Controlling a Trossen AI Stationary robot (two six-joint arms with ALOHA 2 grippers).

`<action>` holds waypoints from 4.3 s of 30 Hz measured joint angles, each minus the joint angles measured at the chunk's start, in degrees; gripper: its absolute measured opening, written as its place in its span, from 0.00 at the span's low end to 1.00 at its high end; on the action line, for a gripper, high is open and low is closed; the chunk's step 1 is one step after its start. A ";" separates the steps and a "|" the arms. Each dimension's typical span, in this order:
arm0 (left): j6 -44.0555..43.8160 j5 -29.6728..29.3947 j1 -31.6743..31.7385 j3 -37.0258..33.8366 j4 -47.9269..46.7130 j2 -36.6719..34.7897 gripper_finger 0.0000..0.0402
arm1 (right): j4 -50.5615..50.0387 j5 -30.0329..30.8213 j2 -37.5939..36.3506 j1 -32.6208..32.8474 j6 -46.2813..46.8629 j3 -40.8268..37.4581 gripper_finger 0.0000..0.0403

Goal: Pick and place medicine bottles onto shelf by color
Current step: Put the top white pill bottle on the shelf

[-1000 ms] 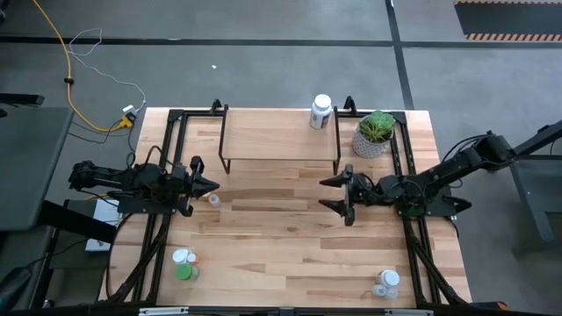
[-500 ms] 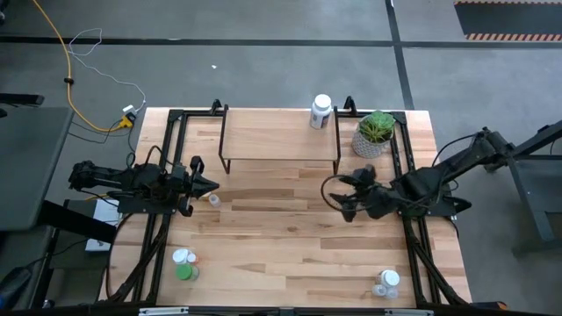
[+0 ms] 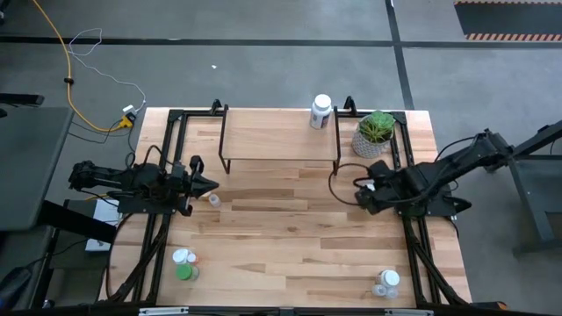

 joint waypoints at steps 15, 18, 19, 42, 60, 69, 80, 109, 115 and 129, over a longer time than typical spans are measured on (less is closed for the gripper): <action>0.00 0.39 0.00 0.00 0.91 0.00 0.01 | 0.41 -10.80 11.05 -14.35 -4.52 0.00 0.73; 0.00 0.39 -0.02 0.00 0.90 0.00 0.01 | 0.62 -11.83 13.57 -15.31 -6.34 0.00 0.73; 0.00 0.39 -0.01 0.00 0.90 0.00 0.01 | 0.61 -12.22 14.29 -15.58 -6.72 0.00 0.73; 0.00 0.55 -0.02 0.00 0.88 0.00 0.01 | 2.05 -15.34 20.73 -18.51 -12.41 -0.02 0.52; 0.00 0.50 -0.01 0.00 0.88 0.00 0.01 | 0.34 -18.29 20.51 -17.32 -18.11 3.41 0.38; 0.00 0.47 -0.02 0.00 0.88 0.00 0.01 | -0.85 -18.31 20.51 -11.54 -23.67 18.29 0.38; 0.00 0.42 -0.02 0.00 0.88 0.00 0.01 | 8.06 -13.23 24.31 -8.92 -38.02 39.81 0.38; 0.01 0.50 0.00 0.00 0.77 0.00 0.01 | -14.69 -5.44 44.57 -39.94 -41.90 67.63 0.39; 0.00 0.49 0.00 0.00 0.77 0.00 0.01 | -14.69 -8.13 44.57 -41.19 -41.96 67.63 0.39; -0.54 0.62 -0.02 0.00 0.74 0.00 0.01 | -14.69 -10.79 44.55 -41.78 -43.98 67.60 0.39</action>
